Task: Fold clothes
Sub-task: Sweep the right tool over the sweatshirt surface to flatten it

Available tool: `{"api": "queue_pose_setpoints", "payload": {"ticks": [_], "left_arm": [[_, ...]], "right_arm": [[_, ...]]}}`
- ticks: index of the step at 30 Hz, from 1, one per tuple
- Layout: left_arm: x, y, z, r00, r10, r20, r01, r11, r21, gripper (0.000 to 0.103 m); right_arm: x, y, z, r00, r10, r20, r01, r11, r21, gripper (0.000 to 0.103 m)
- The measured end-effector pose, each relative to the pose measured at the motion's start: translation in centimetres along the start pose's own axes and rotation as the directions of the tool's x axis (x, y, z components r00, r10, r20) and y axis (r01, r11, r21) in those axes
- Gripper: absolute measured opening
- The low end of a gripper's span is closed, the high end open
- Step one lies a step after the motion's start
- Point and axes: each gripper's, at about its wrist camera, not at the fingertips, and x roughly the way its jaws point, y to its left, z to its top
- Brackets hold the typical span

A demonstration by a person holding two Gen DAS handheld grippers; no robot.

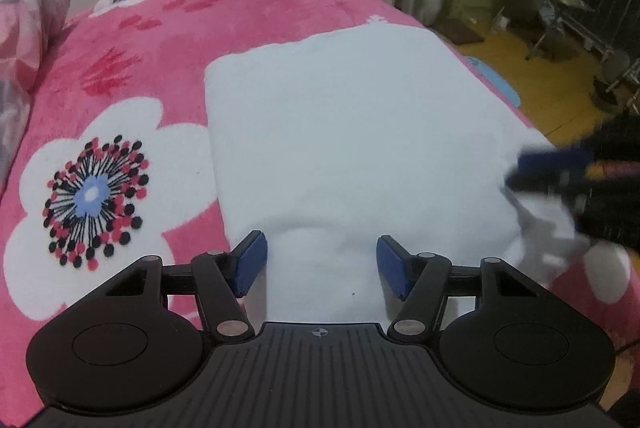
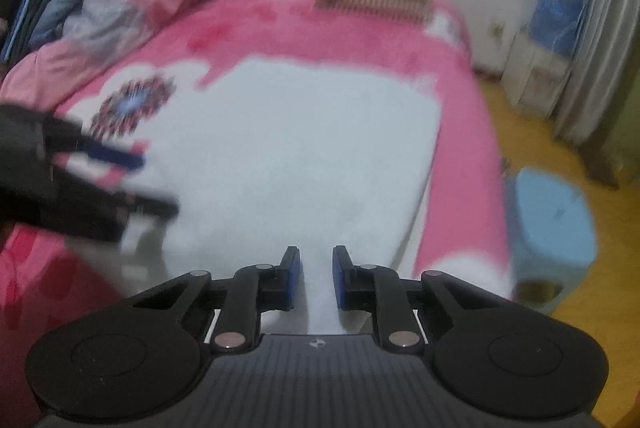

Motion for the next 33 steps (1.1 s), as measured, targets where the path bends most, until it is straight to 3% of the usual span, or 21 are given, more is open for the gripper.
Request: {"api": "queue_pose_setpoints", "payload": {"ticks": [3,9,13,16,19,25,30,33], "left_arm": [[0.1,0.4,0.4,1.0,-0.006,-0.021,0.005,0.999,-0.032,0.062],[-0.1,0.0,0.5,0.999,-0.002,-0.04,0.0,1.0,-0.029,0.065],[0.0,-0.1,0.7,0.999,-0.004,-0.05,0.002,0.999,-0.038,0.069],[0.0,-0.2,0.7,0.999,-0.003,-0.052,0.001,0.999,-0.035,0.07],[-0.1,-0.2,0.7,0.999,-0.007,-0.054,0.005,0.999,-0.034,0.07],[0.1,-0.1,0.8,0.998,-0.008,-0.062,0.006,0.999,-0.04,0.071],[0.2,-0.2,0.9,0.998,-0.003,-0.067,0.001,1.0,-0.031,0.073],[0.2,-0.2,0.8,0.998,-0.002,-0.067,0.0,1.0,-0.029,0.073]], "right_arm": [[0.9,-0.9,1.7,0.999,0.0,0.038,0.0,1.0,0.011,0.018],[4.6,-1.8,2.2,0.999,-0.016,-0.048,0.016,1.0,0.0,0.018],[3.7,-1.9,4.6,1.0,-0.025,0.016,0.025,1.0,-0.005,0.018],[5.2,-2.6,5.8,1.0,-0.009,0.019,0.009,1.0,0.015,0.018],[8.3,-3.8,5.2,0.998,-0.003,-0.067,0.007,0.998,0.059,0.018],[6.8,-4.6,7.7,1.0,-0.011,0.002,0.01,0.995,0.099,0.018],[10.4,-6.8,7.8,0.999,0.015,-0.043,-0.006,0.981,0.194,0.019],[10.4,-7.9,7.7,0.998,0.045,-0.038,-0.032,0.96,0.279,0.019]]}}
